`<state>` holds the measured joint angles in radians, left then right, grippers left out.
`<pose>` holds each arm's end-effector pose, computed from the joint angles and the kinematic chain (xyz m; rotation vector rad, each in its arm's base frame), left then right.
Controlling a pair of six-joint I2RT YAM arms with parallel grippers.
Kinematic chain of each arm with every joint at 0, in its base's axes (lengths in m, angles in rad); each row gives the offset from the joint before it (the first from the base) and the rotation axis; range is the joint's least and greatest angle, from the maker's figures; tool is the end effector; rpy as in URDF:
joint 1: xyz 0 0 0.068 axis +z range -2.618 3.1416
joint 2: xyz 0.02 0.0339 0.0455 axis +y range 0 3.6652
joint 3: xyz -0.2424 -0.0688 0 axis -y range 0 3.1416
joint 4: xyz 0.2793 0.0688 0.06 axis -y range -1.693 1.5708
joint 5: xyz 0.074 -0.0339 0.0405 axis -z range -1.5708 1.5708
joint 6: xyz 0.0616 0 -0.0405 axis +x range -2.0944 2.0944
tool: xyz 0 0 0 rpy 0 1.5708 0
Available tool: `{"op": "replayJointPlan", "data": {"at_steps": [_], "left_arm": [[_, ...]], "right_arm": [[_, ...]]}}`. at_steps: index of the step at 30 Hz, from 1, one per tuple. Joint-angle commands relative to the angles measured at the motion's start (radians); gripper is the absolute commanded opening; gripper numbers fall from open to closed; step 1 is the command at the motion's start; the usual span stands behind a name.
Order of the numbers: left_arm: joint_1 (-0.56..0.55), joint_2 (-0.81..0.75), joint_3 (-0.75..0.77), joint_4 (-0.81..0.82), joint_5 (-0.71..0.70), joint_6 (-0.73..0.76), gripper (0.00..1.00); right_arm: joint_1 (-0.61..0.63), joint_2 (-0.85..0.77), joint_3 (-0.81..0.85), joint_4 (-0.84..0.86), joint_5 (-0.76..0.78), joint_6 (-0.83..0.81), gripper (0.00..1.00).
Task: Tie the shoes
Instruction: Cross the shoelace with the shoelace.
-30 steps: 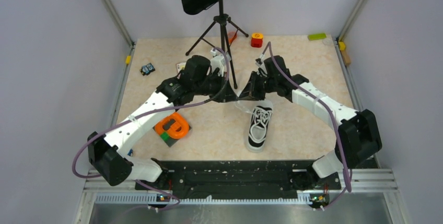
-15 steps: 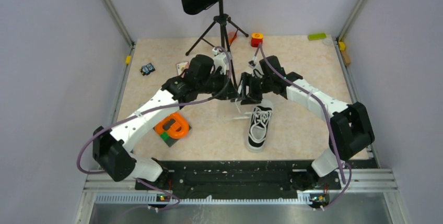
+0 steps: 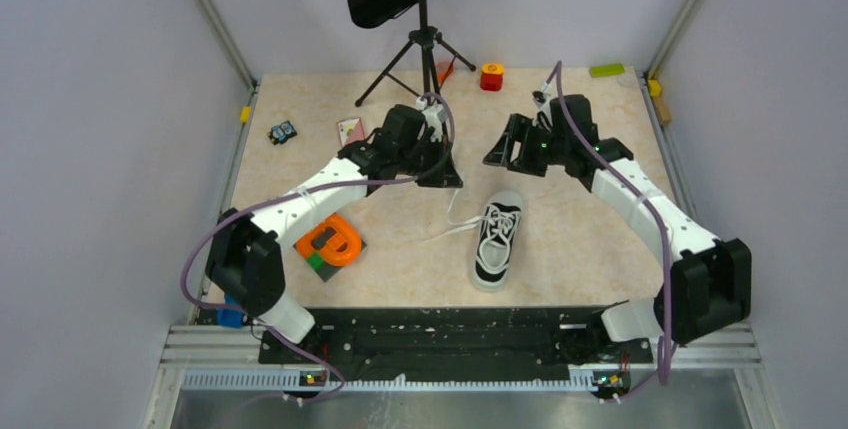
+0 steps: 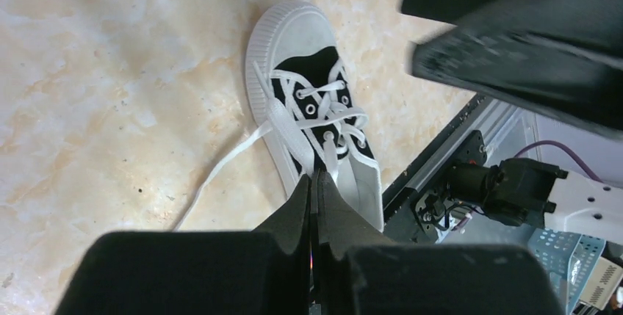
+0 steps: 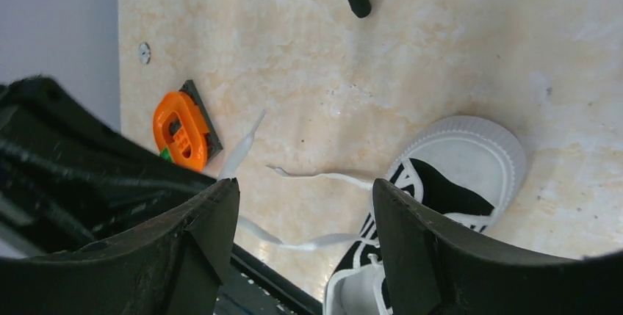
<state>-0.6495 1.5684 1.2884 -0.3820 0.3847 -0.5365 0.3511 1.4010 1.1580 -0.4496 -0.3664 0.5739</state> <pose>0.3108 -0.2651 0.2558 0.3616 2.3708 -1.0373 0.3359 0.1465 0.2595 0.0583 2.3701 0.8866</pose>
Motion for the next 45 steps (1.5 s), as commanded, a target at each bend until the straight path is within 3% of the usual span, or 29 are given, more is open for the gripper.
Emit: {"op": "replayJointPlan", "data": {"at_steps": [1,4,7,12,17,23,30,34,45], "left_arm": [[0.025,0.047,0.045,0.054,-0.024,-0.013,0.00],[0.031,0.113,0.110,-0.012,-0.114,0.049,0.00],[0.050,0.193,0.185,-0.037,-0.094,0.082,0.00],[0.058,0.287,0.268,-0.106,-0.068,0.106,0.00],[0.070,0.309,0.225,-0.027,-0.021,0.117,0.00],[0.137,0.372,0.210,0.015,0.219,0.095,0.00],[0.171,0.443,0.256,-0.084,0.362,0.169,0.00],[0.174,0.452,0.220,-0.065,0.353,0.167,0.00],[0.179,0.428,0.155,0.063,0.336,0.042,0.00]], "right_arm": [[0.003,-0.130,-0.068,0.034,0.079,-0.086,0.69],[0.015,-0.229,-0.154,0.087,0.116,-0.121,0.69],[0.047,-0.299,-0.217,0.104,0.137,-0.179,0.69],[0.189,-0.255,-0.172,-0.052,0.361,-0.251,0.70],[0.275,-0.294,-0.250,0.075,0.390,-0.287,0.70],[0.418,-0.348,-0.398,0.360,0.392,-0.411,0.69],[0.547,-0.194,-0.452,0.605,0.287,-0.537,0.65],[0.593,-0.063,-0.406,0.612,0.298,-0.620,0.65],[0.594,0.137,-0.388,0.691,0.345,-0.640,0.68]]}}
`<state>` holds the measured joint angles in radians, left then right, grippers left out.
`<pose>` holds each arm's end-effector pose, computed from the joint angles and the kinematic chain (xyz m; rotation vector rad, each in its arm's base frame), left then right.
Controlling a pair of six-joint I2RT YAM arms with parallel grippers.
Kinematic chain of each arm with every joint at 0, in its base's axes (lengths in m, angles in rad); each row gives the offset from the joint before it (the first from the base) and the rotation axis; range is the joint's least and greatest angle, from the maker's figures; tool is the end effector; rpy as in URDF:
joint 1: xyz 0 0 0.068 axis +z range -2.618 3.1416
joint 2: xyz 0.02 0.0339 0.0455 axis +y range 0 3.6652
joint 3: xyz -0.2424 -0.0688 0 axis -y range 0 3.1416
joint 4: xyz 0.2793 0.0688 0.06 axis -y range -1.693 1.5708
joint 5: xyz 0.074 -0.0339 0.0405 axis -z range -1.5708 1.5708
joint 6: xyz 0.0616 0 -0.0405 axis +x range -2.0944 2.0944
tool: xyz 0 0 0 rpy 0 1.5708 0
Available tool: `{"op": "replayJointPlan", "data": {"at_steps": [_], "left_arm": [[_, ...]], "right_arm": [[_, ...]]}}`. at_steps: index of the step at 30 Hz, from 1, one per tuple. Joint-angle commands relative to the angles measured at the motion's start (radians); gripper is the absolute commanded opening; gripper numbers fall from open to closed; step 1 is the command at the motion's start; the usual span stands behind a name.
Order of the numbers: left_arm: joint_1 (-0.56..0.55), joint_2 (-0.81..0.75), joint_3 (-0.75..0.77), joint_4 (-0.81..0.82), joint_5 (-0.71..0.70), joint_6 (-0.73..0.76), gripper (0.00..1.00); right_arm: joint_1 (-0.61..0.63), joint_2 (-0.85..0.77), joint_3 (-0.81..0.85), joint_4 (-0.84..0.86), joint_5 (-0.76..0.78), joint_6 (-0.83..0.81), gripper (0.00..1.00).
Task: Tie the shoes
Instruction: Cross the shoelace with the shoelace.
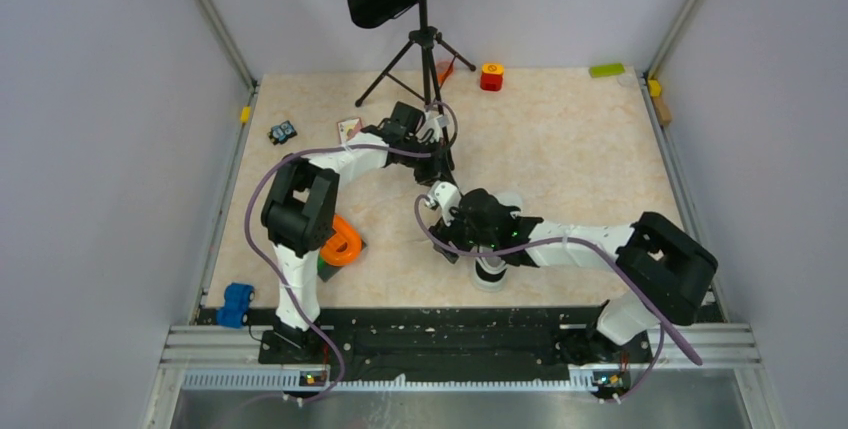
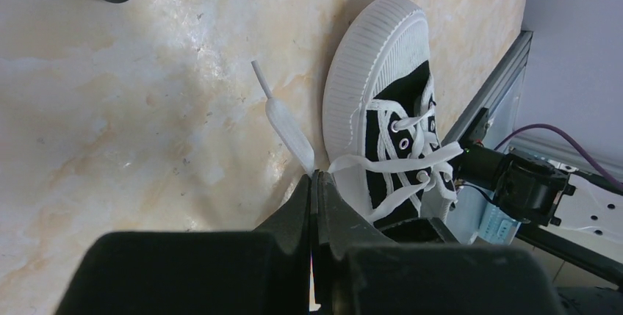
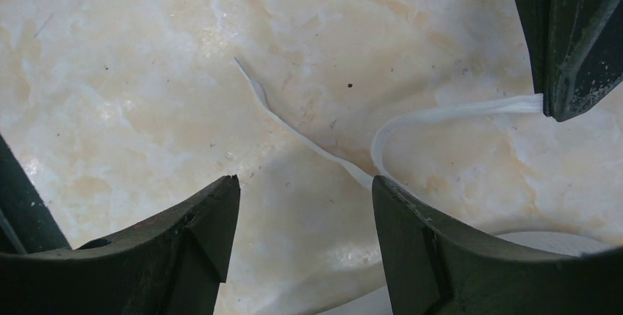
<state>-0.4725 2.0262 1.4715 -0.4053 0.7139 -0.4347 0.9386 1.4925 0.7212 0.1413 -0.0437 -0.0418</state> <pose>0.3955 -0.2474 0.1363 0.3589 2.6242 -1.2452 0.2062 0.2861 0.1236 -1.0836 1.9773 0.5414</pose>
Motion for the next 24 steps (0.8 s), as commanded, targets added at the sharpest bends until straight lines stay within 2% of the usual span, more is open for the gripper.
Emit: {"op": "replayJointPlan", "data": {"at_steps": [1,9,19,21,22,24], "left_arm": [[0.002,-0.031,-0.032,0.091,0.007,-0.064,0.00],[0.003,-0.033,-0.043,0.082,0.020,-0.063,0.00],[0.003,-0.019,-0.044,0.088,0.036,-0.065,0.00],[0.004,-0.012,-0.044,0.093,0.043,-0.066,0.00],[0.005,-0.008,-0.044,0.095,0.045,-0.067,0.00],[0.006,-0.003,-0.042,0.095,0.045,-0.068,0.00]], "right_arm": [[0.007,0.062,0.052,0.107,0.018,-0.027,0.70],[0.007,0.176,0.104,0.104,0.005,-0.068,0.72],[0.006,0.254,0.123,0.104,0.015,-0.077,0.69],[0.007,0.279,0.145,0.072,-0.013,-0.092,0.61],[0.006,0.291,0.159,0.052,-0.025,-0.096,0.53],[0.007,0.303,0.184,0.014,-0.037,-0.099,0.29]]}}
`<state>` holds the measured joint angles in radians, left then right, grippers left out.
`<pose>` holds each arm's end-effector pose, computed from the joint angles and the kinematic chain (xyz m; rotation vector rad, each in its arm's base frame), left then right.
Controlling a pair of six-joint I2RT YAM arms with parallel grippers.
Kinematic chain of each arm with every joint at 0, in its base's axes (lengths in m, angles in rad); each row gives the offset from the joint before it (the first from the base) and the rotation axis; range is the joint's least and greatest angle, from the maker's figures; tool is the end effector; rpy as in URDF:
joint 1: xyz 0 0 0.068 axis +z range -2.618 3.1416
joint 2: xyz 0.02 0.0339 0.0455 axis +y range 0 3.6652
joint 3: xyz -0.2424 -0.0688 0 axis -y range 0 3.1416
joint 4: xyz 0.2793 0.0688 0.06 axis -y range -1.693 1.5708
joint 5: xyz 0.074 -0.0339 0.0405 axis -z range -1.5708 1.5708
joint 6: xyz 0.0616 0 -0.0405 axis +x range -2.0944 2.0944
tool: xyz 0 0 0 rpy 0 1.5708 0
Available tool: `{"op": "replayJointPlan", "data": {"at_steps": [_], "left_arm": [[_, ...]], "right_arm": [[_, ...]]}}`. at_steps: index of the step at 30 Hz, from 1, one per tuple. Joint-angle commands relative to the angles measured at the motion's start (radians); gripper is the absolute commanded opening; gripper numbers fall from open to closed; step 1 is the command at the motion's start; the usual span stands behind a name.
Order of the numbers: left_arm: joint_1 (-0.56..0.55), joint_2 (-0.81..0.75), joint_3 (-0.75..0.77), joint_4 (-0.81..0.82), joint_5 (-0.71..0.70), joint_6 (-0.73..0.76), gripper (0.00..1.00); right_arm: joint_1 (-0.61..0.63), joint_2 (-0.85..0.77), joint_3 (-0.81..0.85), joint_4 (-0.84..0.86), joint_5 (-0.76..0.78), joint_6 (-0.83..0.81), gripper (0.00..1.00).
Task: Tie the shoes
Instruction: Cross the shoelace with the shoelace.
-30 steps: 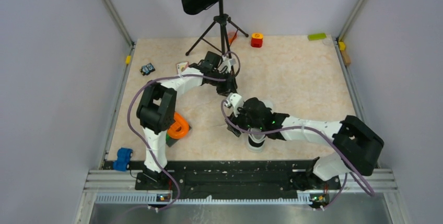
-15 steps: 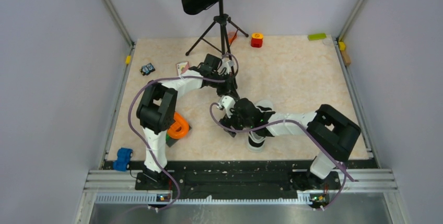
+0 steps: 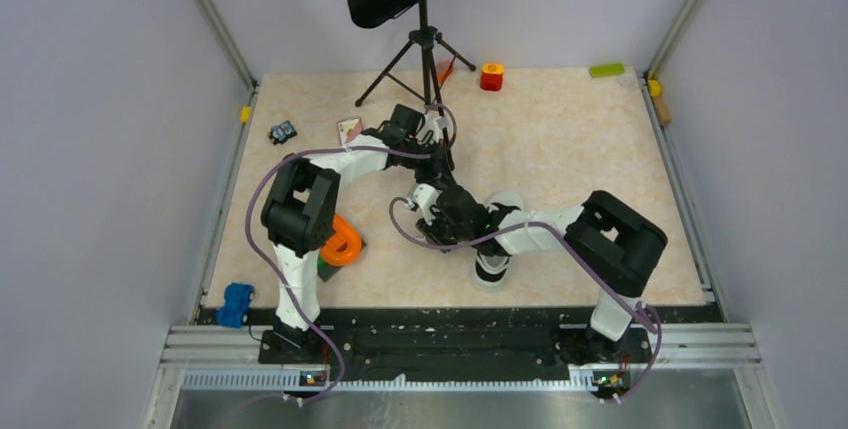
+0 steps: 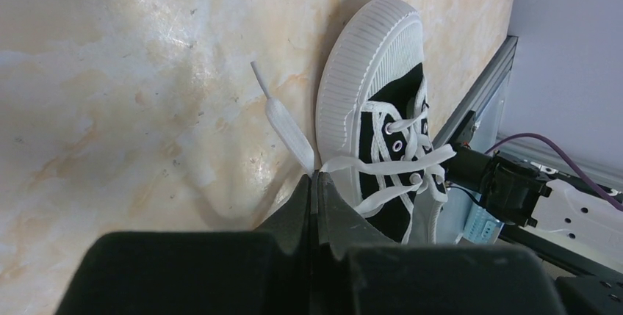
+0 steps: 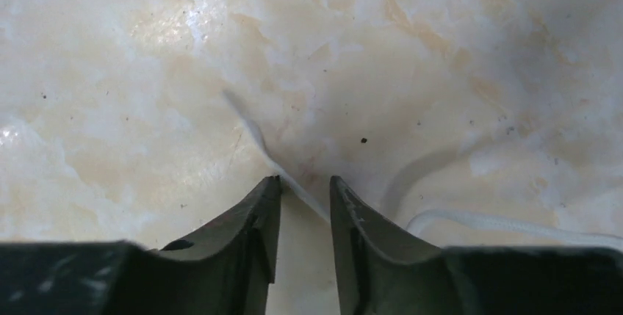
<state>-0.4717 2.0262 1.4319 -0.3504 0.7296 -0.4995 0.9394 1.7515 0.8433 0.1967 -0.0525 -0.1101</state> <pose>0.3928 -0.2465 0.1273 0.2889 2.6377 -1.2873 0.2248 0.3129 0.0802 -1.1916 2.0025 0.4861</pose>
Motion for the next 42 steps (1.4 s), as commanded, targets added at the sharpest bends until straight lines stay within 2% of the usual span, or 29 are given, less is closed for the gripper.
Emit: {"op": "replayJointPlan", "data": {"at_steps": [1,2,6,17,25,29,32,33,35,38,42], "left_arm": [[0.007,-0.001,-0.002,0.040,0.027,-0.005,0.00],[0.009,-0.002,-0.002,0.041,0.026,-0.008,0.00],[0.020,-0.014,-0.004,0.037,0.023,-0.011,0.00],[0.029,-0.097,-0.045,-0.004,0.001,0.005,0.00],[0.027,-0.220,-0.162,-0.097,-0.019,0.061,0.00],[0.006,-0.297,-0.255,-0.118,0.009,0.091,0.00],[-0.033,-0.308,-0.265,-0.207,0.011,0.154,0.00],[-0.042,-0.312,-0.268,-0.235,0.024,0.171,0.05],[-0.044,-0.325,-0.257,-0.276,0.025,0.186,0.30],[-0.044,-0.356,-0.187,-0.313,-0.034,0.186,0.56],[-0.043,-0.313,-0.042,-0.291,-0.024,0.180,0.62]], "right_arm": [[0.006,0.045,0.066,-0.052,-0.034,-0.029,0.14],[0.006,0.043,0.073,-0.070,-0.036,-0.021,0.00],[0.007,-0.013,0.087,-0.164,-0.052,0.037,0.00],[0.007,-0.504,-0.085,-0.164,0.002,0.303,0.00],[0.009,-0.726,-0.200,-0.126,0.046,0.573,0.00],[0.009,-0.789,-0.221,-0.193,0.091,0.636,0.00],[0.009,-0.842,-0.257,-0.256,0.120,0.710,0.00],[0.009,-0.872,-0.281,-0.249,0.133,0.742,0.00],[0.008,-0.929,-0.329,-0.243,0.163,0.795,0.00],[0.008,-1.005,-0.374,-0.274,0.222,0.853,0.00],[0.007,-1.078,-0.445,-0.287,0.279,0.865,0.00]]}}
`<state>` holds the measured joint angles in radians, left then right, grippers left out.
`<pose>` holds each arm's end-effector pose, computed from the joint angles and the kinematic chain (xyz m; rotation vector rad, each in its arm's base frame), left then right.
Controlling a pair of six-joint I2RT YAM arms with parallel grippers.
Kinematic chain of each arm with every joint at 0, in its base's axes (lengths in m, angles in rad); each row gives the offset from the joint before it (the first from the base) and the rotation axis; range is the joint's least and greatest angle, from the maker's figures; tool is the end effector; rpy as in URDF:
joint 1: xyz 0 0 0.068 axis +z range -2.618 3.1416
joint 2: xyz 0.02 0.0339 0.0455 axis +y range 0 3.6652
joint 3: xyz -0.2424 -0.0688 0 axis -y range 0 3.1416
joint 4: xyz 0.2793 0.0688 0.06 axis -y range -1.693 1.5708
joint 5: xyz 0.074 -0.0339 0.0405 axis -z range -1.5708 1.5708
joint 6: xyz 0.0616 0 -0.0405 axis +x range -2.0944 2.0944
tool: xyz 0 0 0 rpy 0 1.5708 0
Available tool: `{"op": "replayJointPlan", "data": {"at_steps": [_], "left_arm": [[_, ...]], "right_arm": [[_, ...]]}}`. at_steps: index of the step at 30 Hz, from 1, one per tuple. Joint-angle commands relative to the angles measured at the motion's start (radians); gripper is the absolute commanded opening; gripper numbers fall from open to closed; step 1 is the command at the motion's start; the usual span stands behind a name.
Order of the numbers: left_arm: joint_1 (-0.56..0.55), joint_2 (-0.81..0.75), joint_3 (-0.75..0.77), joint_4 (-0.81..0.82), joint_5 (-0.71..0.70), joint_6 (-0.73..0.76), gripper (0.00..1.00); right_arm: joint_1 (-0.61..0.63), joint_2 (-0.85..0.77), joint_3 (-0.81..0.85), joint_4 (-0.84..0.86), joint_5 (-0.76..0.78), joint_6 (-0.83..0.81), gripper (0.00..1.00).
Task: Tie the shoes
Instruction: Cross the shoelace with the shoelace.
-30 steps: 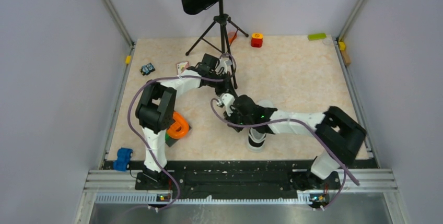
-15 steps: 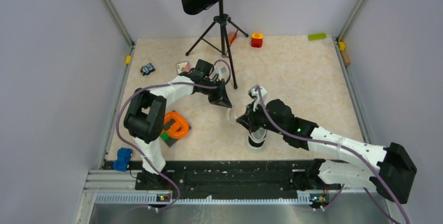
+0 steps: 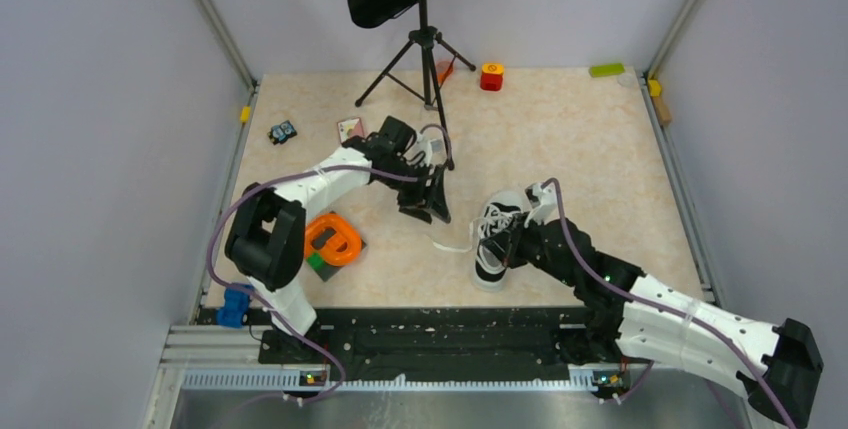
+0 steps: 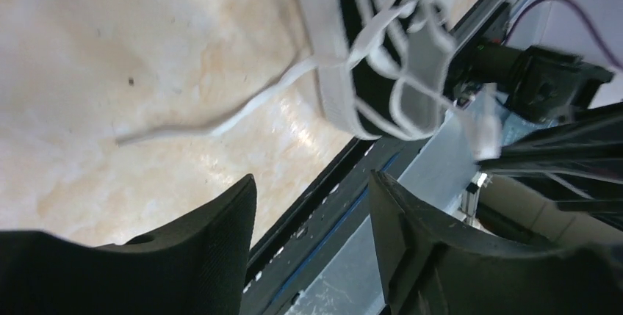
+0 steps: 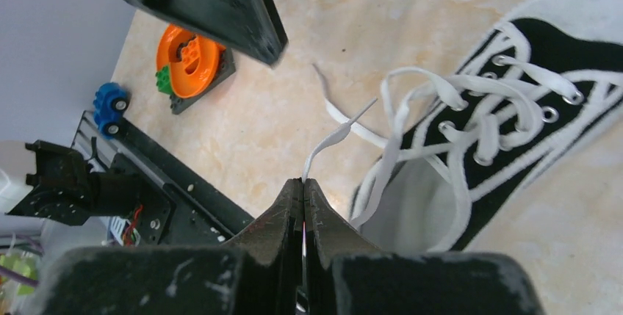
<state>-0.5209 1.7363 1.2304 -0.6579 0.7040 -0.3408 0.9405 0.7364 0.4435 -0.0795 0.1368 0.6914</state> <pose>0.3108 -0.2243 0.1586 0.4684 2.8011 -1.1891 0.1547 0.1977 0.2040 -0.1602 2.0548 0.9275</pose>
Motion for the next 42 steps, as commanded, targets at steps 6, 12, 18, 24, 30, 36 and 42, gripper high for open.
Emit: {"op": "replayJointPlan", "data": {"at_steps": [6,12,18,24,30,36,42], "left_arm": [[-0.042,0.185,0.454,-0.002,0.048,0.060,0.59],[-0.121,0.394,0.719,-0.144,0.016,0.172,0.59],[-0.162,0.507,0.815,-0.224,0.051,0.281,0.60],[-0.192,0.517,0.812,-0.250,0.038,0.359,0.60],[-0.193,0.549,0.813,-0.249,0.144,0.357,0.55],[-0.195,0.582,0.831,-0.249,0.206,0.354,0.54],[-0.207,0.590,0.826,-0.250,0.221,0.351,0.44]], "right_arm": [[0.005,-0.153,-0.098,-0.042,0.112,0.071,0.00],[0.006,-0.198,-0.103,-0.122,0.140,0.089,0.00],[0.006,-0.238,-0.106,-0.210,0.162,0.100,0.00],[0.006,-0.294,-0.129,-0.244,0.171,0.123,0.00],[0.005,-0.286,-0.122,-0.252,0.181,0.125,0.00],[0.006,-0.264,-0.116,-0.238,0.179,0.125,0.00],[0.004,-0.255,-0.117,-0.227,0.177,0.121,0.00]]}}
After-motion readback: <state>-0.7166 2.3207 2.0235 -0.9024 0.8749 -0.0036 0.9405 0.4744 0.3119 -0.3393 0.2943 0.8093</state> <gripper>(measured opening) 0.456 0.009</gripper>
